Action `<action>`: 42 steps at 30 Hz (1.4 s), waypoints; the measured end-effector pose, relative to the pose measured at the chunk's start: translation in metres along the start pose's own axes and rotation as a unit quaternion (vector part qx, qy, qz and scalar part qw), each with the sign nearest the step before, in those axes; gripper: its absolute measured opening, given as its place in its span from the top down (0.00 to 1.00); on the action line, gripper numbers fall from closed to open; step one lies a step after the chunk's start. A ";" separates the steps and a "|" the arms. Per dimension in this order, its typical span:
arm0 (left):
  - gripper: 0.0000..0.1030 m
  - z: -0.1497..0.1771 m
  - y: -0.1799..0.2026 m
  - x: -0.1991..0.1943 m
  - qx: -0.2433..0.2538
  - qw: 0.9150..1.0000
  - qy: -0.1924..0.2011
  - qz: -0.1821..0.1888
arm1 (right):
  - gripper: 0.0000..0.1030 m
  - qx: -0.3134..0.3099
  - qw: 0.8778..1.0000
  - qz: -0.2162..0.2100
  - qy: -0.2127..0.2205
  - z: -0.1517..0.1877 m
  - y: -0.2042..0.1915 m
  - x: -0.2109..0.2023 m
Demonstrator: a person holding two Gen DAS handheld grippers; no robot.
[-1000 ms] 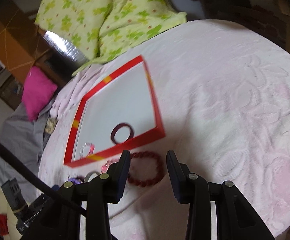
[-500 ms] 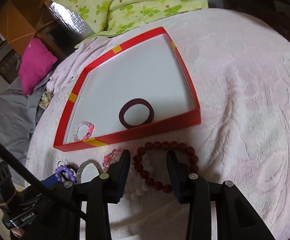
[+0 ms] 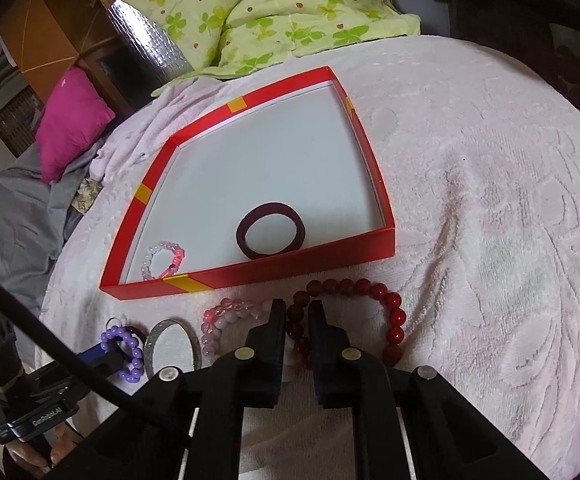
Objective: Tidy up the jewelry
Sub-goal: 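Grasp the purple bead bracelet with the left gripper while the right approaches the red bead bracelet, then grasp the red bead bracelet with the right gripper while the left lifts the purple bracelet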
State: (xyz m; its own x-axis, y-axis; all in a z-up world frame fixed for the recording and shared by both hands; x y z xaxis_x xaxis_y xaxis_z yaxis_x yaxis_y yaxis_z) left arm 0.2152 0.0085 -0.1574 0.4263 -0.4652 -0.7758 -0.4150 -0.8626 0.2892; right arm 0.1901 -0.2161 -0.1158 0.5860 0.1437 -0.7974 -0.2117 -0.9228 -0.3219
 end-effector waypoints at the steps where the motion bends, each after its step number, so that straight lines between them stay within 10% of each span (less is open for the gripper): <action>1: 0.78 0.000 0.002 0.001 0.004 1.000 -0.001 0.001 | 0.88 0.000 1.000 -0.002 0.001 0.000 -0.001 -0.001; 4: 0.90 0.001 0.009 0.003 0.018 1.000 -0.001 0.002 | 0.88 -0.001 1.000 -0.007 0.006 0.000 -0.002 -0.003; 30: 0.90 -0.019 0.065 -0.026 0.070 0.993 0.063 0.073 | 0.88 0.045 0.988 -0.132 0.061 -0.017 -0.013 -0.038; 36: 0.90 -0.019 0.064 -0.024 0.067 0.994 0.060 0.069 | 0.87 0.062 0.993 -0.090 0.041 -0.017 0.006 -0.033; 42: 0.90 -0.022 0.061 -0.028 0.062 0.994 0.066 0.068 | 0.48 0.057 0.998 -0.019 0.032 -0.018 0.027 -0.027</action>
State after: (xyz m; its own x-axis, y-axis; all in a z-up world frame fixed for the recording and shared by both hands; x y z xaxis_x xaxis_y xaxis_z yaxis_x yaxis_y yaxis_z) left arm 0.1952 -0.0359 -0.1061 0.4579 -0.6057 -0.6508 -0.5686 -0.7622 0.3094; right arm 0.1826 -0.2514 -0.0936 0.6433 0.1522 -0.7503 -0.2739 -0.8694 -0.4112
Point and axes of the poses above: each gripper's, at about its wrist camera, not at the fingertips, and x roughly the way its jaws point, y to its right, z to its underside, the point moved 7 cm from there along x, roughly the way its jaws point, and after that the axes turned 3 degrees about x, right-handed, at the moved point
